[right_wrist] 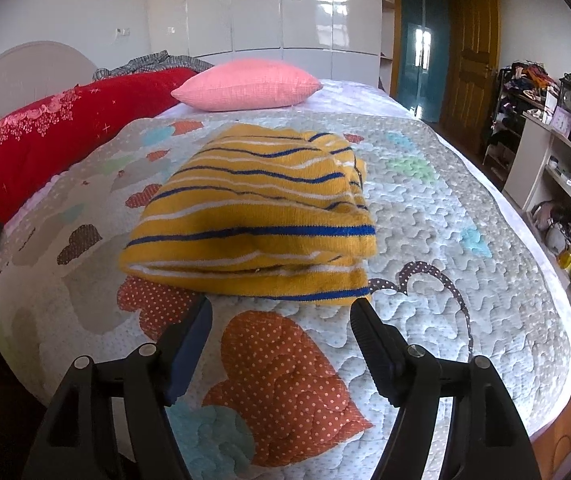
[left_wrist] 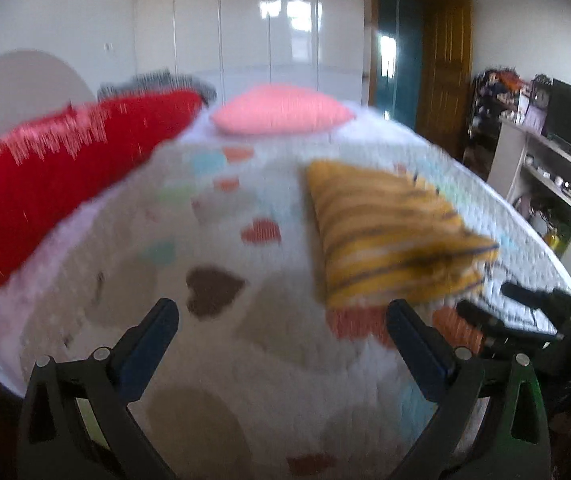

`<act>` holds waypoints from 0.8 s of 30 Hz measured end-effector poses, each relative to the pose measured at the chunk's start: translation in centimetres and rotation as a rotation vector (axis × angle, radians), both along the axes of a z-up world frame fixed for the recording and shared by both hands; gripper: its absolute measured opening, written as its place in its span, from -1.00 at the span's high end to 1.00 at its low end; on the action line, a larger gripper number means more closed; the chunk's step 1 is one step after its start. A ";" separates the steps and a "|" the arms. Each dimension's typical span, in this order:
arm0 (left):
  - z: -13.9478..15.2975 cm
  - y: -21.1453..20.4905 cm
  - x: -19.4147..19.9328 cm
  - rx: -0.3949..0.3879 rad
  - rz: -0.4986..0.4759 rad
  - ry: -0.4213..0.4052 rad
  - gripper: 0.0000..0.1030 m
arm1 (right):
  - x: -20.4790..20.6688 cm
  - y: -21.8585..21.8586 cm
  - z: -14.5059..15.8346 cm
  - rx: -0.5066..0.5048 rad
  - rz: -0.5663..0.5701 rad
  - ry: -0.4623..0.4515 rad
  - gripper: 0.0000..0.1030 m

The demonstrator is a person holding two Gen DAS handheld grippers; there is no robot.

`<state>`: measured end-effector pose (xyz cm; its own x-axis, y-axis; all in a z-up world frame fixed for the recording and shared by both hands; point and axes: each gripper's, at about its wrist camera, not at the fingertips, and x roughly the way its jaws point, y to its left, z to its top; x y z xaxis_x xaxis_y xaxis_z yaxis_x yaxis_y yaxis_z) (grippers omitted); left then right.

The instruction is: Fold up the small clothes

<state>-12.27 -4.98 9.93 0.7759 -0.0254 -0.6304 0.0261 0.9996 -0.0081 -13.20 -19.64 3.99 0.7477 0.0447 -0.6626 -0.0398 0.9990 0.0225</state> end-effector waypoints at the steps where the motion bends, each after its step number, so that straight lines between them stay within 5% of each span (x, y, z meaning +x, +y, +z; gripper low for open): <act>1: -0.6 0.0 0.2 -0.007 0.003 0.028 -1.00 | 0.0 0.0 -0.1 -0.002 0.000 0.004 -0.48; 24: -3.7 1.1 1.4 -0.054 0.020 0.156 -1.00 | 0.3 1.3 -0.9 -0.050 0.023 0.028 -0.52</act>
